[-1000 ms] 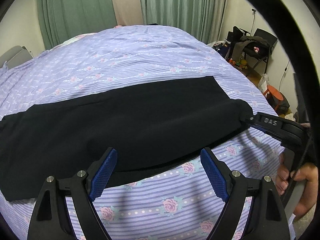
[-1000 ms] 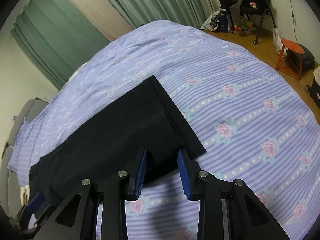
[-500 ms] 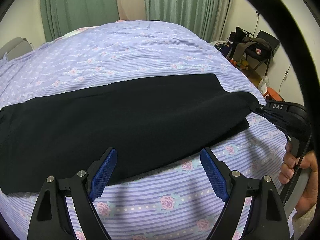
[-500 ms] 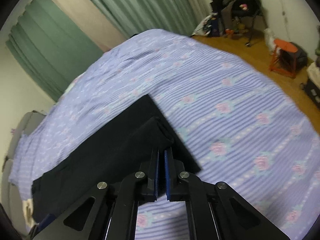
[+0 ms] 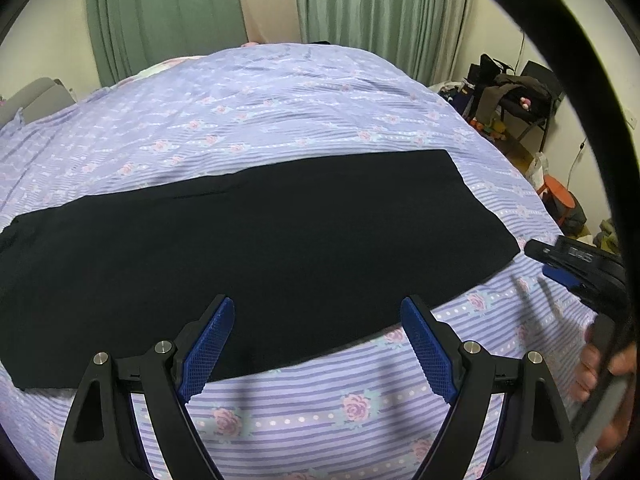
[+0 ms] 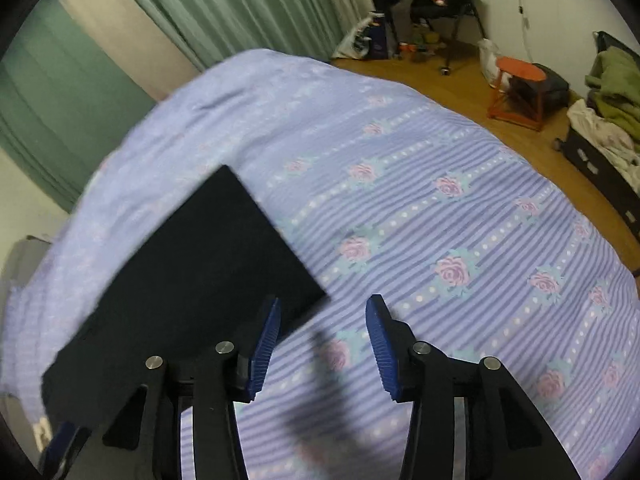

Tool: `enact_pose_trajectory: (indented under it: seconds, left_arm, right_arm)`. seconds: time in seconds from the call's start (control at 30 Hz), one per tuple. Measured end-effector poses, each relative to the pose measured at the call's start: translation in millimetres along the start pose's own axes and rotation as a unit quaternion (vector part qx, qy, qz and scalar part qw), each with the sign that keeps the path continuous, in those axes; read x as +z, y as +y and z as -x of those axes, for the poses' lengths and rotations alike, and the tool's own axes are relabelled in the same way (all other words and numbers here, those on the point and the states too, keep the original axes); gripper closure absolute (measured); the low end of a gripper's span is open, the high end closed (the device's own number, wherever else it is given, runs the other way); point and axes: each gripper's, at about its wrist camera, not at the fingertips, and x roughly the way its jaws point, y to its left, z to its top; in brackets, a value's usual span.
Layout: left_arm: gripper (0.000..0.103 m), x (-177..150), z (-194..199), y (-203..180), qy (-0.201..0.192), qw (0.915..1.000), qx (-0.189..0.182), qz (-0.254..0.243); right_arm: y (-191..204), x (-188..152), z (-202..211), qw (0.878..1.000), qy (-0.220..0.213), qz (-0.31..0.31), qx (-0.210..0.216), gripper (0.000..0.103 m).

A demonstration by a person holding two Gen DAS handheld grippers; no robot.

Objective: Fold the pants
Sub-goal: 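Grasp the trousers' leg end with the right gripper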

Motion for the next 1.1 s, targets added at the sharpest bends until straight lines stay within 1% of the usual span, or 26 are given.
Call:
enact_pose_trajectory:
  seconds: [0.03,0.1,0.13,0.2,0.27,0.3,0.33,0.4,0.43,0.47,0.53,0.7,0.77,0.8,0.83,0.87,0.93,0.97,1.0,1.07,1.1]
  left_arm:
    - [0.017,0.4,-1.4,1.0,0.000,1.0000,0.003,0.001]
    - [0.017,1.2,-4.4,2.6,0.002,1.0000,0.007,0.003]
    - [0.017,1.9,-5.5,3.6,0.003,1.0000,0.007,0.006]
    - [0.017,2.2,-5.5,4.6,0.000,0.9999,0.009,0.009]
    - [0.017,2.1,-5.1,4.3,-0.004,0.9999,0.013,0.005]
    - [0.017,1.6,-5.0,3.6,-0.005,0.9999,0.014,0.003]
    - [0.017,1.2,-5.2,3.0,-0.005,0.9999,0.015,0.000]
    - [0.017,0.2,-5.2,1.8,-0.007,0.9999,0.016,-0.003]
    - [0.017,-0.3,-5.2,1.2,-0.008,0.9998,0.016,-0.004]
    - [0.017,-0.3,-5.4,0.5,-0.009,0.9998,0.016,-0.005]
    - [0.017,-2.8,-5.2,0.5,-0.010,0.9998,0.015,-0.006]
    - [0.017,-6.8,-7.4,-2.0,-0.008,0.9997,0.018,-0.014]
    - [0.017,-7.8,-4.9,-1.4,-0.011,0.9996,0.022,-0.017]
    - [0.017,-7.5,-3.6,-1.3,-0.013,0.9995,0.022,-0.016]
    - [0.017,-7.1,-1.8,0.0,-0.015,0.9995,0.022,-0.015]
    - [0.017,-7.0,-0.5,1.3,-0.017,0.9995,0.022,-0.012]
    - [0.017,-6.5,0.9,4.9,-0.019,0.9996,0.020,-0.003]
    - [0.017,-6.3,1.2,6.2,-0.018,0.9997,0.018,0.001]
    - [0.017,-6.2,1.5,6.8,-0.018,0.9997,0.019,0.003]
    - [0.017,-6.4,3.2,7.9,-0.017,0.9996,0.020,0.005]
    - [0.017,-6.5,5.0,8.0,-0.016,0.9996,0.021,0.004]
  right_arm:
    - [-0.3,-2.0,2.5,1.000,0.001,-0.003,0.014,0.046]
    - [0.4,-8.1,-0.7,0.998,0.014,-0.014,0.053,0.046]
    - [1.4,-12.5,-7.0,0.997,0.029,-0.018,0.075,0.046]
    - [3.5,-20.9,-16.9,0.994,0.051,-0.029,0.095,0.045]
    - [5.7,-27.7,-26.1,0.991,0.059,-0.037,0.115,0.044]
    - [7.5,-30.5,-30.1,0.990,0.057,-0.036,0.121,0.039]
    - [9.2,-32.1,-33.0,0.990,0.053,-0.033,0.127,0.035]
    - [12.1,-33.9,-41.3,0.987,0.050,-0.029,0.147,0.023]
    - [13.9,-33.7,-45.5,0.987,0.049,-0.027,0.153,0.021]
    - [17.2,-32.2,-50.8,0.986,0.046,-0.021,0.161,0.014]
    - [24.7,-30.6,-56.1,0.986,0.038,-0.008,0.162,0.006]
    - [47.2,-28.1,-66.8,0.991,-0.002,0.038,0.132,0.006]
    - [46.1,-20.6,-66.8,0.991,-0.007,0.028,0.134,0.010]
    - [44.5,-16.4,-65.6,0.991,-0.008,0.021,0.133,0.024]
    - [40.4,-10.5,-61.3,0.991,-0.012,0.007,0.131,0.042]
    - [36.0,-6.6,-57.6,0.991,-0.017,-0.004,0.134,0.048]
    - [24.8,1.3,-52.3,0.986,-0.019,-0.040,0.161,0.056]
    - [21.3,4.0,-51.5,0.983,-0.018,-0.056,0.175,0.058]
    - [23.0,5.8,-52.6,0.983,-0.017,-0.054,0.172,0.061]
    - [28.9,6.6,-53.6,0.986,-0.021,-0.035,0.160,0.063]
    - [32.2,7.6,-56.9,0.988,-0.018,-0.027,0.149,0.068]
